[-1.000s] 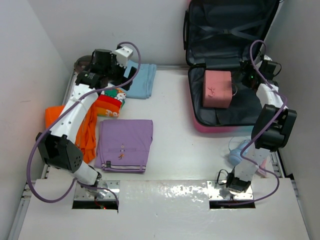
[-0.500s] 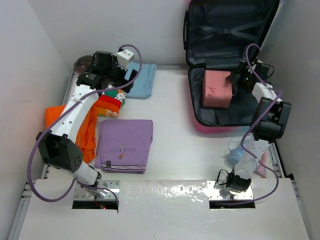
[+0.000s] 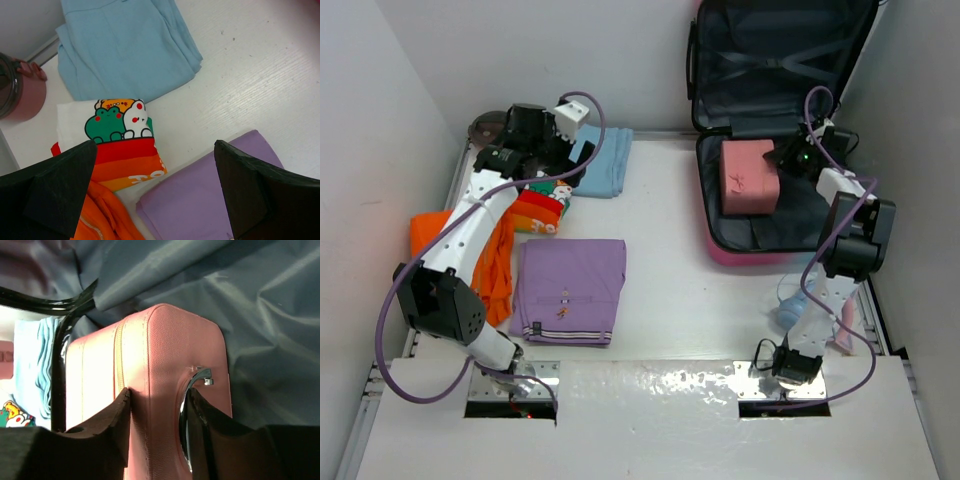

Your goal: Pack the luggage

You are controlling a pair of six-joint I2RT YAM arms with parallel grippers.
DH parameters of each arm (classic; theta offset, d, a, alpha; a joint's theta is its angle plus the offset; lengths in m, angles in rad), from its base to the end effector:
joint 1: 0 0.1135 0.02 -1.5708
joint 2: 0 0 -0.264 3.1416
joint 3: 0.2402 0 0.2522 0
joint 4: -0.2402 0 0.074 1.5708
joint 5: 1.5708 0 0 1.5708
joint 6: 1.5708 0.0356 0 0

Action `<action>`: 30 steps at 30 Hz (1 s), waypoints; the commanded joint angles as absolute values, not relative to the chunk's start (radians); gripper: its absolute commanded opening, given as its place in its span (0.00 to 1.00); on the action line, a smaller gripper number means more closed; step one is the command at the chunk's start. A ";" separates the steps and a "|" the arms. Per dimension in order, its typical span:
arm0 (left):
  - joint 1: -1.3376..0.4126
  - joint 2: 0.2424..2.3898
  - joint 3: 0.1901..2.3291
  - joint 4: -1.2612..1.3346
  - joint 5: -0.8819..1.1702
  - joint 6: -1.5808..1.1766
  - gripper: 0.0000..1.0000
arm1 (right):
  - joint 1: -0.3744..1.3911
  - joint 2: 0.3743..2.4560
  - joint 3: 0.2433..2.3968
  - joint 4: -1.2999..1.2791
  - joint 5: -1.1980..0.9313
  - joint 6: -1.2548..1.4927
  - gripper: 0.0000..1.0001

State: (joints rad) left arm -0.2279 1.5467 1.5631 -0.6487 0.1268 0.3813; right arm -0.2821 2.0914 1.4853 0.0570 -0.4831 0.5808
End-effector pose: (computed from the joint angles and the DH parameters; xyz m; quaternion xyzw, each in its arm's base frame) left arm 0.3358 -0.0825 0.3768 0.2943 0.8405 -0.0218 0.4543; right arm 0.4626 -0.1169 0.1972 0.2480 0.8183 0.2770 0.4384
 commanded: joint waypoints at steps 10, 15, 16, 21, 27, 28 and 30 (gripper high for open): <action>-0.175 1.545 1.605 -0.581 0.006 0.374 0.99 | -0.117 2.177 1.651 0.092 -0.552 0.584 0.35; -0.075 1.558 1.609 -0.545 0.020 0.267 1.00 | -0.121 2.086 1.585 0.037 -0.402 0.510 0.50; -0.058 1.565 1.609 -0.537 0.023 0.247 1.00 | -0.121 2.060 1.589 0.011 -0.387 0.488 0.55; 0.057 1.588 1.635 -0.462 0.005 0.210 0.94 | -0.120 1.959 1.572 -0.121 -0.235 0.381 0.99; 0.224 1.864 2.013 -0.532 0.076 0.081 0.61 | -0.025 1.826 1.550 -0.209 -0.047 0.316 0.99; 0.224 1.909 2.084 -0.541 0.098 0.080 0.62 | -0.011 1.801 1.520 -0.195 -0.019 0.316 0.99; 0.229 1.985 2.198 -0.520 0.152 -0.033 0.67 | -0.008 1.731 1.430 -0.111 -0.021 0.371 0.99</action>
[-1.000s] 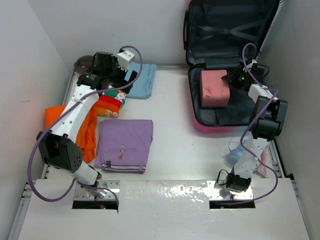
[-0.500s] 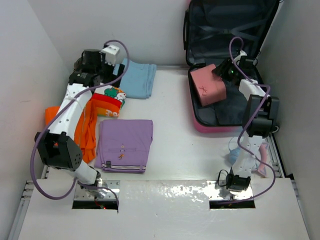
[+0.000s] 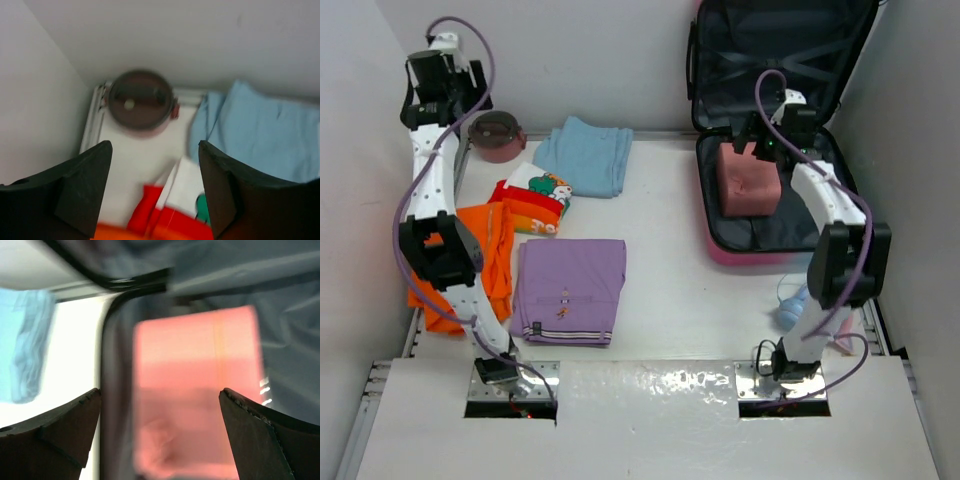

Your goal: Pack the luggage

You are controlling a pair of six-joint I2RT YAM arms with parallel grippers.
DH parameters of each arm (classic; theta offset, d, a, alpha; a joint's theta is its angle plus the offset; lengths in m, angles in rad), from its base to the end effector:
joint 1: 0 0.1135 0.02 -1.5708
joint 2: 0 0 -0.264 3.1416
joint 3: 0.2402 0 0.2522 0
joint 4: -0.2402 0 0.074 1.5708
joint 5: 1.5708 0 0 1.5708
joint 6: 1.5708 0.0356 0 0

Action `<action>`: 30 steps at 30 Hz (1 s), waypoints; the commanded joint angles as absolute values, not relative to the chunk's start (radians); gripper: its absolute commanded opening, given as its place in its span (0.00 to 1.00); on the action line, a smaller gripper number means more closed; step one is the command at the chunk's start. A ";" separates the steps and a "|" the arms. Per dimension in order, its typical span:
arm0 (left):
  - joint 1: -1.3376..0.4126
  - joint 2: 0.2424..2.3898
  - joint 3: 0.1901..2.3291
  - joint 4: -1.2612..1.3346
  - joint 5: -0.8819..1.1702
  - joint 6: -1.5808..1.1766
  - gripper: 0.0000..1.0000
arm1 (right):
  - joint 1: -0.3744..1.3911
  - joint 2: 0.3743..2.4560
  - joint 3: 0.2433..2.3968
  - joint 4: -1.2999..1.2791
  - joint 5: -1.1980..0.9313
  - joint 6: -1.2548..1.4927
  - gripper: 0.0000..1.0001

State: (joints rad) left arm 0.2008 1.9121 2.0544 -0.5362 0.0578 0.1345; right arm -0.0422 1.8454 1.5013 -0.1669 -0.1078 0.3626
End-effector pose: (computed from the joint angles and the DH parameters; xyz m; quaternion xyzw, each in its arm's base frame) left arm 0.4350 0.0864 0.4144 -0.0115 0.8315 0.0689 0.5511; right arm 0.4376 -0.0146 0.2880 0.1465 0.8495 0.1264 0.4908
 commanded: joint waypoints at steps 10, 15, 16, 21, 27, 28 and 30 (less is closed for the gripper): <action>0.338 2.310 2.143 0.161 0.496 -0.699 0.61 | 0.048 1.643 1.379 -0.162 -0.008 0.479 0.99; 0.328 2.477 2.290 0.164 0.411 -0.749 0.63 | 0.060 1.603 1.333 -0.135 0.055 0.476 0.99; 0.330 2.480 2.295 0.149 0.390 -0.744 0.62 | 0.063 1.603 1.336 -0.138 0.076 0.472 0.99; 0.330 2.447 2.230 0.101 0.328 -0.721 0.62 | 0.110 1.634 1.403 -0.153 0.118 0.428 0.99; 0.327 2.508 2.240 0.161 0.304 -0.753 0.66 | 0.150 1.681 1.465 -0.153 0.126 0.382 0.99; 0.324 2.525 2.265 0.160 0.296 -0.762 0.66 | 0.152 1.686 1.485 -0.163 0.133 0.380 0.99; 0.324 2.575 2.308 0.097 0.270 -0.776 0.65 | 0.156 1.687 1.499 -0.176 0.144 0.370 0.99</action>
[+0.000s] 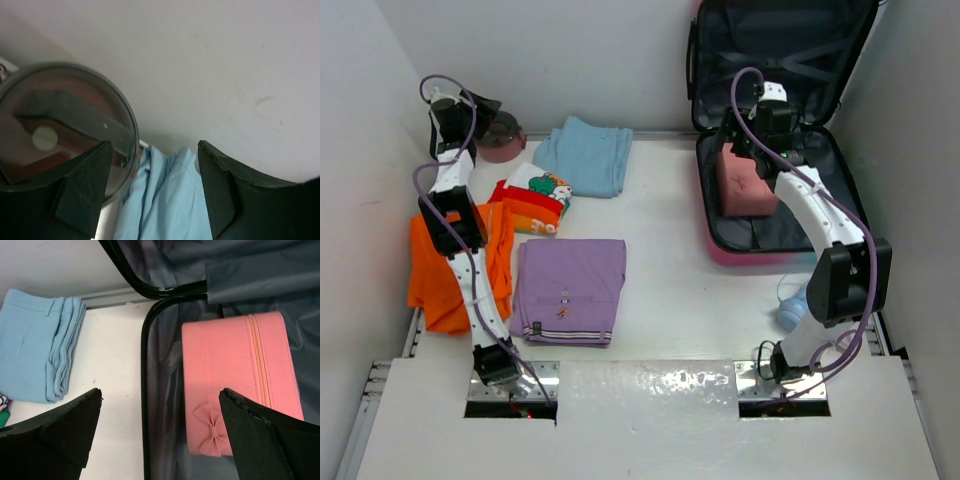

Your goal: Pack the luggage

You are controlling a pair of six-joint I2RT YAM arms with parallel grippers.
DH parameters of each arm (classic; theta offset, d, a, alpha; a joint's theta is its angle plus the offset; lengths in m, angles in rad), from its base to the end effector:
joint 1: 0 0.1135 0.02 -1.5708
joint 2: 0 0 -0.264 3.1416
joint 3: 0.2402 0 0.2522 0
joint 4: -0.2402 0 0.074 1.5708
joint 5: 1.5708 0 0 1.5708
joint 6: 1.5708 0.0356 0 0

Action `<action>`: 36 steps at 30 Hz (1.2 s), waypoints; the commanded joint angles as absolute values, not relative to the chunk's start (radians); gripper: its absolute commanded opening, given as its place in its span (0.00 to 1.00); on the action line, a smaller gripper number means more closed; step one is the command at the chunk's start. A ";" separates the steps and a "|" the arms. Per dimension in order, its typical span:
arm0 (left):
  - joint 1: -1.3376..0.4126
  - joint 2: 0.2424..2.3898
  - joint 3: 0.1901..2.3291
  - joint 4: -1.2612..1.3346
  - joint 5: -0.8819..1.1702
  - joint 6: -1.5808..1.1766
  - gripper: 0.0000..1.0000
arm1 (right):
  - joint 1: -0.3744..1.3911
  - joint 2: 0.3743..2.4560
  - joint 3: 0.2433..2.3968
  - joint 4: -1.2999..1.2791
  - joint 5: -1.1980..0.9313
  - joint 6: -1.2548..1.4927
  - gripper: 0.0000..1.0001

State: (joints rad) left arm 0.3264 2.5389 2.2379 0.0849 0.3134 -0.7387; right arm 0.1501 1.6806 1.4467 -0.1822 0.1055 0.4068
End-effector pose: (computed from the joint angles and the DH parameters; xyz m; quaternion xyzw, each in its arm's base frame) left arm 0.5667 0.1802 0.2247 -0.3065 0.7128 -0.2458 0.5811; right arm 0.3972 0.0563 0.3333 0.1356 0.8262 0.1073 0.5362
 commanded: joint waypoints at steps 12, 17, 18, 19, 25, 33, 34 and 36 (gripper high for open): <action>0.321 2.634 2.321 0.100 0.229 -0.807 0.64 | 0.170 1.683 1.574 -0.167 0.193 0.282 0.99; 0.311 2.727 2.436 0.103 0.221 -0.828 0.64 | 0.189 1.683 1.583 -0.178 0.212 0.262 0.99; 0.310 2.730 2.430 0.118 0.210 -0.840 0.64 | 0.190 1.683 1.585 -0.172 0.215 0.255 0.99; 0.310 2.734 2.422 0.132 0.204 -0.848 0.63 | 0.193 1.681 1.586 -0.170 0.215 0.250 0.99; 0.305 2.781 2.453 0.221 0.198 -0.917 0.42 | 0.213 1.683 1.608 -0.169 0.225 0.219 0.99; 0.305 2.809 2.450 0.311 0.225 -0.977 0.00 | 0.230 1.684 1.638 -0.186 0.239 0.192 0.99; 0.305 2.807 2.448 0.345 0.230 -0.977 0.00 | 0.233 1.684 1.638 -0.189 0.239 0.189 0.99; 0.307 2.803 2.438 0.389 0.251 -0.985 0.00 | 0.235 1.678 1.635 -0.198 0.239 0.187 0.99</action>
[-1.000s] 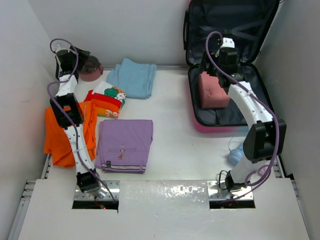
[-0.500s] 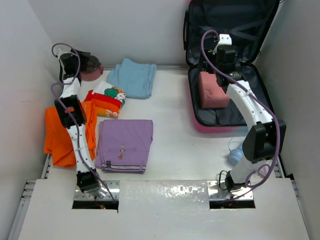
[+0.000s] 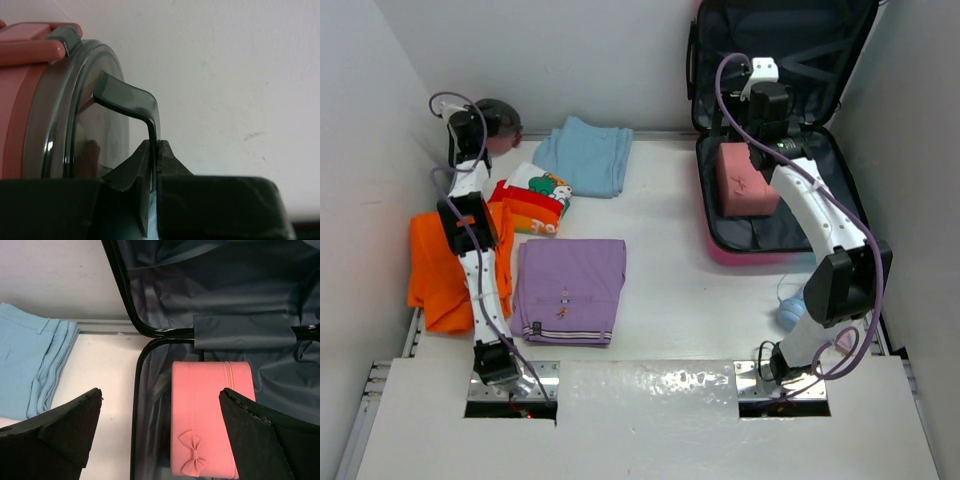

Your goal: Pack the luggage

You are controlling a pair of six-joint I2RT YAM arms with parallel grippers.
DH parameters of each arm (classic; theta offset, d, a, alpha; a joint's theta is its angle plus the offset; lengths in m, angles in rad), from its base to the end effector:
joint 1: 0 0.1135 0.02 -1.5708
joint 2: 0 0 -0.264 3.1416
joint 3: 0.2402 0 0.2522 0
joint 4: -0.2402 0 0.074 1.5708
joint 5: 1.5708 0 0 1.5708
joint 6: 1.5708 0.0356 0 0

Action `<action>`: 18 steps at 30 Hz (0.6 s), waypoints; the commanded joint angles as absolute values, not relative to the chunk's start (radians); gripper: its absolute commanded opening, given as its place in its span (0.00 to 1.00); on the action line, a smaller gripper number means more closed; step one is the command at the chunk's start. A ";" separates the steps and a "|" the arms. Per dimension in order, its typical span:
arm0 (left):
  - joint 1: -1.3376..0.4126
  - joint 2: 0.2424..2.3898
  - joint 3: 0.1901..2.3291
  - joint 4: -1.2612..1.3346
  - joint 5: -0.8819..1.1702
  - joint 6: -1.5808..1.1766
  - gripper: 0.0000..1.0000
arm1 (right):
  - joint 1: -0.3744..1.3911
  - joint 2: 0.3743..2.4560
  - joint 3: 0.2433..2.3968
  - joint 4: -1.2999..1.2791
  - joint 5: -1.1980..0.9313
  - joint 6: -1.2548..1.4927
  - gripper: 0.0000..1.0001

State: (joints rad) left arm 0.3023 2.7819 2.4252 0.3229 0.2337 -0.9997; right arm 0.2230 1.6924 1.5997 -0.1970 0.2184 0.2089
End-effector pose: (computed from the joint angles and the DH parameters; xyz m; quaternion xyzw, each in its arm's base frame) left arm 0.6002 0.1785 0.1734 -0.3682 0.6171 -0.3146 0.6201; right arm 0.3974 0.0822 0.3815 0.0595 0.7974 0.0419 0.5990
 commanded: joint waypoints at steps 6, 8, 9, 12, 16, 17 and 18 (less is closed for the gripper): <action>0.310 2.767 2.389 0.552 0.314 -1.035 0.00 | 0.250 1.657 1.617 -0.199 0.250 0.169 0.99; 0.311 2.757 2.382 0.558 0.340 -1.052 0.00 | 0.253 1.644 1.608 -0.189 0.247 0.166 0.99; 0.311 2.744 2.375 0.572 0.351 -1.057 0.00 | 0.255 1.638 1.600 -0.187 0.244 0.163 0.99; 0.307 2.691 2.372 0.586 0.393 -1.043 0.00 | 0.259 1.640 1.592 -0.186 0.181 0.137 0.99; 0.305 2.623 2.341 0.577 0.457 -1.029 0.00 | 0.284 1.669 1.609 -0.205 0.020 0.052 0.99; 0.304 2.602 2.317 0.584 0.468 -1.029 0.00 | 0.296 1.678 1.620 -0.236 0.009 0.034 0.99; 0.302 2.559 2.268 0.589 0.477 -1.028 0.00 | 0.308 1.696 1.634 -0.250 0.005 0.011 0.99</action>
State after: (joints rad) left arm 0.3035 2.7461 2.3058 0.4648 0.4004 -1.0439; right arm 0.2687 1.6901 1.5955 -0.2253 0.1078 0.0990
